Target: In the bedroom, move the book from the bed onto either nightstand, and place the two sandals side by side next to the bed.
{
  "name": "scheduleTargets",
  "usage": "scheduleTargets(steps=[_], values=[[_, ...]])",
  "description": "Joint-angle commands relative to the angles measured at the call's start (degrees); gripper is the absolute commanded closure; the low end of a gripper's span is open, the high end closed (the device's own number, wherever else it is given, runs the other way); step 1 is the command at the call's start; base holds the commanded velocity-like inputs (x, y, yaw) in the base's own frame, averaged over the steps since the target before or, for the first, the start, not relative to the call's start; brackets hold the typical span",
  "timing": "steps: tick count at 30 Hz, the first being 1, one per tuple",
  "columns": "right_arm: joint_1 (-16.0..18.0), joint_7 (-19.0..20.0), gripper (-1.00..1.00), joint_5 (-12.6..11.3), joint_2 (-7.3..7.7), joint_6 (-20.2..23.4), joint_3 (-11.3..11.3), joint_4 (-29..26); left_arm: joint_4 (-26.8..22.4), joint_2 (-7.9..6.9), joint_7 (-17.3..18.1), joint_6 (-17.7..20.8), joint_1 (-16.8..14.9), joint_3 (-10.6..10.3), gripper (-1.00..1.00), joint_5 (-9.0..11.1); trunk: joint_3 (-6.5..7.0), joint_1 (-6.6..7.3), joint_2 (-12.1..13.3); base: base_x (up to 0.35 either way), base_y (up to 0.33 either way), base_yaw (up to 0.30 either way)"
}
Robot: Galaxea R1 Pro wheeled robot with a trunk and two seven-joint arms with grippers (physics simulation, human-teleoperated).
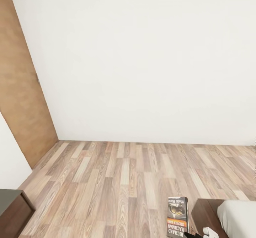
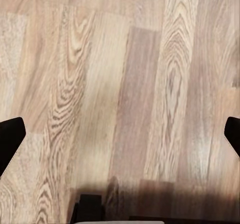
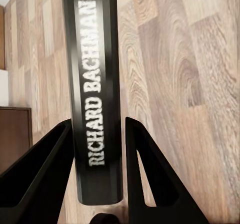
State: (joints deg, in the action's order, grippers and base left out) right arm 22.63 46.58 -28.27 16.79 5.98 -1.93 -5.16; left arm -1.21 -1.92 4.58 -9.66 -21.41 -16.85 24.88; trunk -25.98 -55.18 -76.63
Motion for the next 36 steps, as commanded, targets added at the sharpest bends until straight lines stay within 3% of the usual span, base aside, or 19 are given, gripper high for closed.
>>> scheduleTargets(steps=[1, 36], values=[[0.04, 0.18, 1.0, -0.38, 0.0, 0.61, -0.38, -0.03, 0.06, -0.02, 0.25, -0.18, -0.03, -0.43, -1.0, 0.61, -0.06, -0.03, -0.03, 0.324, 0.0, -0.109], [0.04, 0.18, 1.0, -0.38, 0.0, 0.61, -0.36, -0.02, 0.06, -0.18, 0.17, -0.24, -0.03, -0.38, -1.0, 0.61, -0.06, -0.03, -0.03, 0.298, 0.0, -0.009]])
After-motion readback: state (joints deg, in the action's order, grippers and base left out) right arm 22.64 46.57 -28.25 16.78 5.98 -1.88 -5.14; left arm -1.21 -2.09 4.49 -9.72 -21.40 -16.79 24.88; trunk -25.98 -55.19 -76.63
